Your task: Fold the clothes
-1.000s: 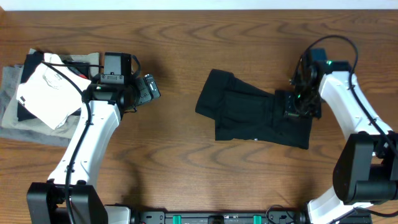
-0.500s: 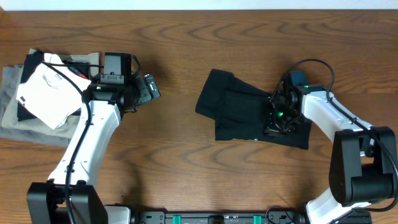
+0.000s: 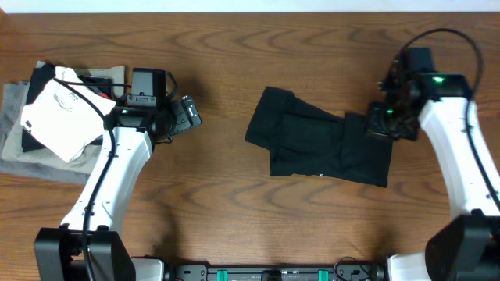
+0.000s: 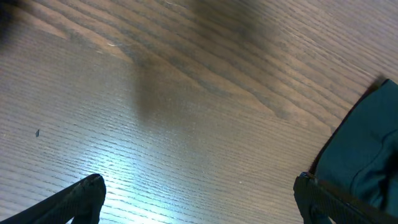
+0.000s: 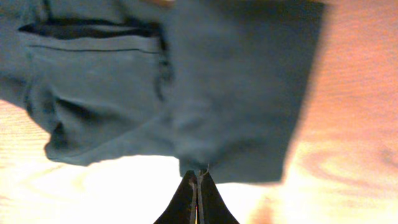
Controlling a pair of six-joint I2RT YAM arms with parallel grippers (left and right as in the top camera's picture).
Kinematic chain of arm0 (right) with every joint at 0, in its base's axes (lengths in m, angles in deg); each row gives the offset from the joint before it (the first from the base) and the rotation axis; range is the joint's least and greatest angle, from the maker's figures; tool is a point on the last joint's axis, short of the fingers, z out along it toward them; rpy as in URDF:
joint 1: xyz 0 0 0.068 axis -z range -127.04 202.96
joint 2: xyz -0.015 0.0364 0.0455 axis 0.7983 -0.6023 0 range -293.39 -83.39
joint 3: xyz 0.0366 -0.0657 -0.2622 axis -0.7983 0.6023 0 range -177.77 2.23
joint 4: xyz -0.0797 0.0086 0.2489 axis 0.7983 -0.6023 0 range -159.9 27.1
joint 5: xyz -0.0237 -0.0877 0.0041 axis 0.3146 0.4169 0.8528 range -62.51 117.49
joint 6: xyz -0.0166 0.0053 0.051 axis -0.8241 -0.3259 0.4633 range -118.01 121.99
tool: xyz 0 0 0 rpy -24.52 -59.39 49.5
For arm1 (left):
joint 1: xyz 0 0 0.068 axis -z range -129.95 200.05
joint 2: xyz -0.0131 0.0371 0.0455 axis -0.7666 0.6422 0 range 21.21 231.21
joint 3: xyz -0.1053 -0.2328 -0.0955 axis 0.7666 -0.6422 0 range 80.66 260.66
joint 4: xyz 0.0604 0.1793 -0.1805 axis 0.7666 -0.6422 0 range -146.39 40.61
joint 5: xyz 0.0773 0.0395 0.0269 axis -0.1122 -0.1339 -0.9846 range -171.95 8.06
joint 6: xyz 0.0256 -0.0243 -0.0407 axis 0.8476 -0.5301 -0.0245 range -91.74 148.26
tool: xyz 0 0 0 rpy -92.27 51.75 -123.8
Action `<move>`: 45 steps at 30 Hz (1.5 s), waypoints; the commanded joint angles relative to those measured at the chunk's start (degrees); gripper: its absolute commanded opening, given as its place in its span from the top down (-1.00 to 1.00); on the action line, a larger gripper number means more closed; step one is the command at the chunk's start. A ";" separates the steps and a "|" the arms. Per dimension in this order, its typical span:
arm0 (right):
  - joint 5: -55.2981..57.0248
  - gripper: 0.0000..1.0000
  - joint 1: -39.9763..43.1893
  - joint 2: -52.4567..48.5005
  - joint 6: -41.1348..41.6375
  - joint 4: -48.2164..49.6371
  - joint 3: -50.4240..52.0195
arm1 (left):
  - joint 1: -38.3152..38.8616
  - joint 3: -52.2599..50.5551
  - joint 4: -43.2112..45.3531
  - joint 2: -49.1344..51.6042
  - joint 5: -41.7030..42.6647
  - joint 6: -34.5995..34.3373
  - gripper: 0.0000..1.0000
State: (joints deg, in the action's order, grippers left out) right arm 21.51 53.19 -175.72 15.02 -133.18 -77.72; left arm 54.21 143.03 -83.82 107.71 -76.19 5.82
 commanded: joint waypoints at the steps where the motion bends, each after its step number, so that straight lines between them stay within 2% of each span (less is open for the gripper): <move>1: 2.69 0.98 1.73 -0.96 0.00 -0.96 1.90 | -0.35 -0.44 0.02 0.09 -0.70 0.33 -0.96; 8: -4.44 0.98 1.38 -1.05 -0.04 7.87 14.99 | -0.35 -0.44 0.00 0.09 -0.70 0.33 -0.96; 15: -18.53 0.98 0.15 -1.09 0.33 24.13 29.05 | -0.35 -0.44 0.15 0.09 -0.70 0.33 -0.96; 20: -18.93 0.98 -0.66 -1.11 1.79 27.47 33.22 | -0.35 -0.44 0.15 0.09 -0.70 0.33 -0.96; 26: -18.88 0.98 -0.57 -0.55 1.70 25.46 29.38 | -0.35 -0.44 0.15 0.09 -0.70 0.35 -0.96; 34: -12.79 0.97 2.45 1.75 -4.22 13.77 8.00 | -0.35 -0.44 0.17 0.09 -0.70 0.35 -0.97; 36: -12.70 0.97 3.69 1.66 -6.29 14.27 4.35 | -0.35 -0.44 0.20 0.09 -0.70 0.35 -0.96; 41: -13.03 0.98 6.19 -0.02 -6.58 17.92 3.85 | -0.35 -0.44 0.44 0.09 -0.70 0.35 -0.96; 45: -19.04 0.98 6.51 -5.55 -7.56 20.87 3.91 | -0.35 -0.44 0.48 0.09 -0.70 0.33 -0.96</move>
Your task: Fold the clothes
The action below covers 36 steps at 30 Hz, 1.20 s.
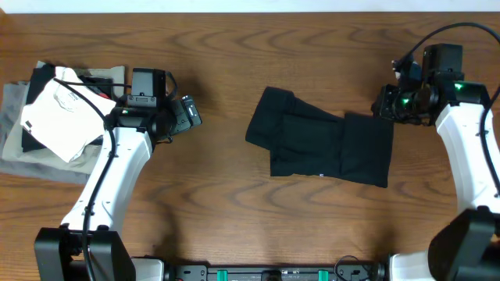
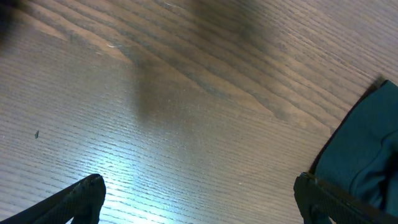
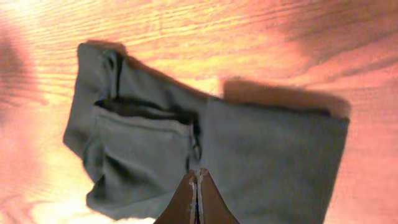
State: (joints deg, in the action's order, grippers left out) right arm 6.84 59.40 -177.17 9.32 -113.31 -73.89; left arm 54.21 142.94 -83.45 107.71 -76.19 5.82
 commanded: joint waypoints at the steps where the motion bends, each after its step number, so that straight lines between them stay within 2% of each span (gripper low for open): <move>1: -6.29 0.98 0.24 -5.90 -1.86 1.97 0.09 | -0.35 -0.35 0.22 0.09 -0.70 0.35 -0.96; 7: -12.59 0.98 -0.92 -16.39 -1.29 6.25 0.09 | -0.35 -0.35 -0.02 0.09 -0.70 0.35 -0.96; 13: -12.79 0.98 -0.98 -25.27 -0.11 8.63 0.09 | -0.35 -0.35 0.00 0.09 -0.70 0.35 -0.96; 21: -10.34 0.98 -0.63 -23.78 0.33 12.90 -1.99 | -0.35 -0.35 0.02 0.09 -0.70 0.35 -0.96; 28: -10.47 0.98 0.74 -12.70 -1.11 2.05 -6.62 | -0.35 -0.35 0.00 0.09 -0.70 0.35 -0.96; 32: -9.86 0.98 0.74 -5.31 -8.61 -9.16 -6.58 | -0.35 -0.35 0.00 0.09 -0.70 0.35 -0.96; 36: -7.85 0.97 0.70 -2.60 -9.42 -17.03 -5.44 | -0.35 -0.35 0.04 0.09 -0.70 0.35 -0.97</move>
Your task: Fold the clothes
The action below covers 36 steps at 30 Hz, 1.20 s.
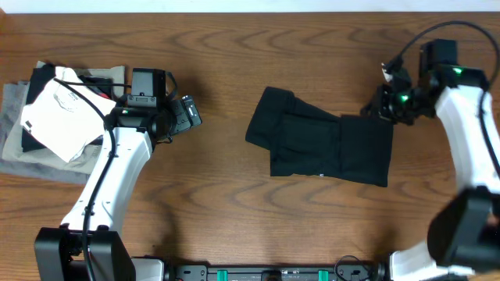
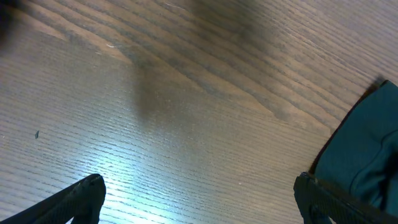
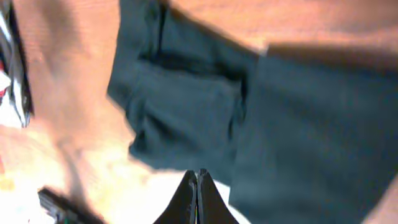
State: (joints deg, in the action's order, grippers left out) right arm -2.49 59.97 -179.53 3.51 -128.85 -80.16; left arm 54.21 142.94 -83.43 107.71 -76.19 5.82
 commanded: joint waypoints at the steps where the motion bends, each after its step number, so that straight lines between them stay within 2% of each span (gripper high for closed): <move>1: 1.46 0.97 0.09 -0.22 -3.76 -2.03 1.75 | -0.35 -0.35 0.04 0.09 -0.70 0.33 -0.96; 6: 0.98 0.98 0.04 -0.26 -2.43 0.52 10.34 | -0.35 -0.35 -0.02 0.09 -0.70 0.35 -0.96; 15: -1.70 0.97 0.07 -0.31 3.54 16.92 29.75 | -0.35 -0.35 -0.04 0.09 -0.68 0.35 -0.96; 19: 0.17 0.98 0.13 -0.44 6.51 21.11 34.34 | -0.35 -0.35 -0.04 0.09 -0.70 0.35 -0.96; 25: 7.89 0.98 0.11 0.00 9.20 20.13 33.18 | -0.35 -0.35 -0.04 0.09 -0.70 0.35 -0.96; 31: 7.93 0.98 0.11 3.08 8.00 13.25 24.46 | -0.35 -0.35 -0.04 0.09 0.42 0.35 -0.97; 34: 7.93 0.89 0.11 5.46 6.47 8.52 18.32 | -0.33 -0.35 0.20 0.22 3.89 0.55 -0.97; 36: 8.22 0.70 0.11 6.58 6.10 6.05 14.60 | -0.15 -0.35 0.48 0.61 7.41 3.37 -0.97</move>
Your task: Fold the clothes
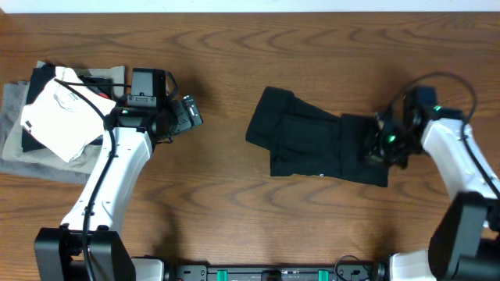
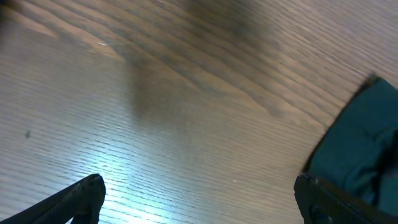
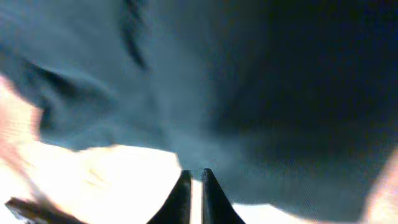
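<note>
A black garment (image 1: 320, 144) lies part-folded mid-table, its folded right panel flat and its left end bunched. My right gripper (image 1: 376, 148) is low over that right panel. In the right wrist view the dark cloth (image 3: 217, 81) fills the frame, and the right gripper (image 3: 193, 172) shows a thin gap between its fingers, with nothing seen between them. My left gripper (image 1: 190, 112) hovers left of the garment. Its fingers (image 2: 81, 196) stand wide apart over bare wood, and the garment's edge (image 2: 360, 137) shows at the right.
A pile of other clothes (image 1: 55, 117), white, grey and black, sits at the table's far left beside the left arm. The wooden table (image 1: 234, 218) runs to a far edge along the top of the overhead view.
My right gripper was up off the garment's upper right corner; it is now low over the right panel, fingers parted a hair. The left wrist view shifted slightly.
First my right gripper was shut at the garment's upper right edge. Then it stood shut to the right, away from the cloth, and stayed thereabouts. Now it is over the right panel. The garment's shape is unchanged, and the left arm has stayed open in place.
</note>
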Controlling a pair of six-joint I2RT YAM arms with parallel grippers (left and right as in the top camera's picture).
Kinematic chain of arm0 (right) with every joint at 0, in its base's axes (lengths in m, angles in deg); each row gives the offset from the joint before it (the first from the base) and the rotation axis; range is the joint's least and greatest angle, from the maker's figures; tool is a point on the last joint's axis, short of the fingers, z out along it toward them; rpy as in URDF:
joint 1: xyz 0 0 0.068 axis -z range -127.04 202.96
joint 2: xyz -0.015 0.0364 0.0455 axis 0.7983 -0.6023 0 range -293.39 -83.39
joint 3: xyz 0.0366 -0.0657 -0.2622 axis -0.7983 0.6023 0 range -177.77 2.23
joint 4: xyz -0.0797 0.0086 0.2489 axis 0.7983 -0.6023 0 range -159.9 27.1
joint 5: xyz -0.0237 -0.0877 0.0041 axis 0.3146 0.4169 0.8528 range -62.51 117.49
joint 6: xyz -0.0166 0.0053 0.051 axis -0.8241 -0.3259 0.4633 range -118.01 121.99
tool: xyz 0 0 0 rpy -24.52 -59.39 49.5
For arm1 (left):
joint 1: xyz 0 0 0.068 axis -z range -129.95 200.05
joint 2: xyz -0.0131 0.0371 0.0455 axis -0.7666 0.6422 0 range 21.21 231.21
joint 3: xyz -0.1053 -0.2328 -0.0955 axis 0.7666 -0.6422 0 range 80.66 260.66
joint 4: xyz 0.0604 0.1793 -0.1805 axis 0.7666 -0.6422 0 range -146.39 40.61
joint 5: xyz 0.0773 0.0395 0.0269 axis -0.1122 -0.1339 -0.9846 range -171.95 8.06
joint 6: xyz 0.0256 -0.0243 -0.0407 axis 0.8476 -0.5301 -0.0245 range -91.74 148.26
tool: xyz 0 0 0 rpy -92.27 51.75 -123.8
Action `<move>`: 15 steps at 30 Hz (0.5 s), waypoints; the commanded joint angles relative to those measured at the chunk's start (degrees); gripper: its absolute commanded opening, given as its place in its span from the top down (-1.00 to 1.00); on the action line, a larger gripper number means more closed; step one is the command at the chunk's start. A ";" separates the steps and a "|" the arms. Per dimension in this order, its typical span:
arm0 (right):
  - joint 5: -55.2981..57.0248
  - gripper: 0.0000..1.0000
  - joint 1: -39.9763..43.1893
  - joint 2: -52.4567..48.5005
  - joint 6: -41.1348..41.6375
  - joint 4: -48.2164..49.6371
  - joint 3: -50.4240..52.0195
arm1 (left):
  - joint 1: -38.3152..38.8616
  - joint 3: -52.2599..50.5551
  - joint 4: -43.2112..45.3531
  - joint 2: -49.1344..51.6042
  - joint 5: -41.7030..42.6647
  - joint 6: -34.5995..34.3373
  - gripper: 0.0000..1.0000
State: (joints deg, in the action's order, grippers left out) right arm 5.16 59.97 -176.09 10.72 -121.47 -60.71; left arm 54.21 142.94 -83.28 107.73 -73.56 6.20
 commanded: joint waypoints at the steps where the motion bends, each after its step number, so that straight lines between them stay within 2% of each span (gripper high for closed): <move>1: 1.03 0.56 0.11 3.58 -1.11 -2.38 -6.69 | -0.07 -0.35 0.55 0.94 6.93 4.85 -0.97; 3: 1.36 0.16 0.11 4.22 -1.11 -3.87 -9.88 | 0.24 -0.35 0.81 2.03 10.56 7.13 -0.97; 6: 1.36 -0.16 0.11 4.48 -1.09 -4.24 -11.89 | 0.92 -0.35 1.73 4.26 12.79 7.26 -0.97; 10: 1.36 -0.24 0.11 4.42 -1.09 -4.07 -12.00 | 1.84 -0.35 5.14 8.13 16.44 7.32 -0.97; 15: 1.36 -0.24 0.04 4.42 -1.40 -4.33 -11.96 | 3.02 -0.35 11.47 13.38 27.32 9.42 -0.97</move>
State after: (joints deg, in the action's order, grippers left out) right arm 6.41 59.97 -171.83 9.89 -125.55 -72.19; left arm 56.57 142.92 -73.24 118.90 -54.72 13.41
